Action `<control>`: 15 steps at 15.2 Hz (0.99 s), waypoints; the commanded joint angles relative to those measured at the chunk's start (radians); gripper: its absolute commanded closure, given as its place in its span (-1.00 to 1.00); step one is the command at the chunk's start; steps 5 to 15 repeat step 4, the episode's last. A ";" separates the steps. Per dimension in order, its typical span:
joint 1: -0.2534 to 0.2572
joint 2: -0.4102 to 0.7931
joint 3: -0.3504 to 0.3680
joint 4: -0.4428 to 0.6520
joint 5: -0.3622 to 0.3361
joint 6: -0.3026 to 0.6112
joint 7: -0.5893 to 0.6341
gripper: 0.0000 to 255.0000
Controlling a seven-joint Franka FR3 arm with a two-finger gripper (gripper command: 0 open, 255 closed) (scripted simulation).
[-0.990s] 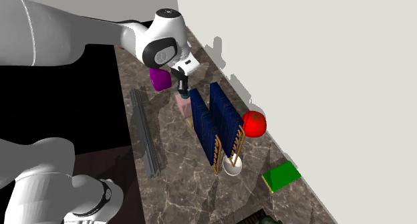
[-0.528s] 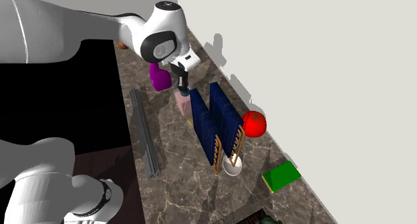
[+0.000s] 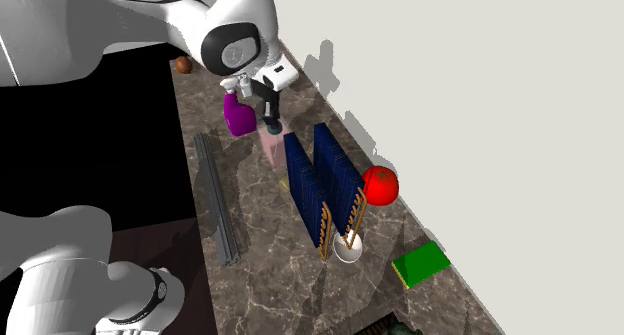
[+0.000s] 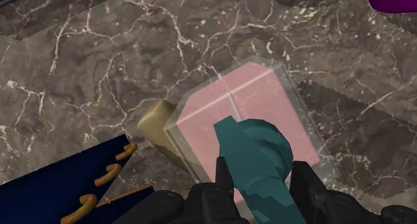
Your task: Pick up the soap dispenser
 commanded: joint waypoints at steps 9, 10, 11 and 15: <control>-0.001 -0.012 -0.005 0.031 0.004 -0.043 -0.003 1.00; -0.001 -0.012 -0.005 0.031 0.004 -0.043 -0.003 1.00; -0.001 -0.012 -0.005 0.031 0.004 -0.043 -0.003 1.00; -0.001 -0.012 -0.005 0.031 0.004 -0.043 -0.003 1.00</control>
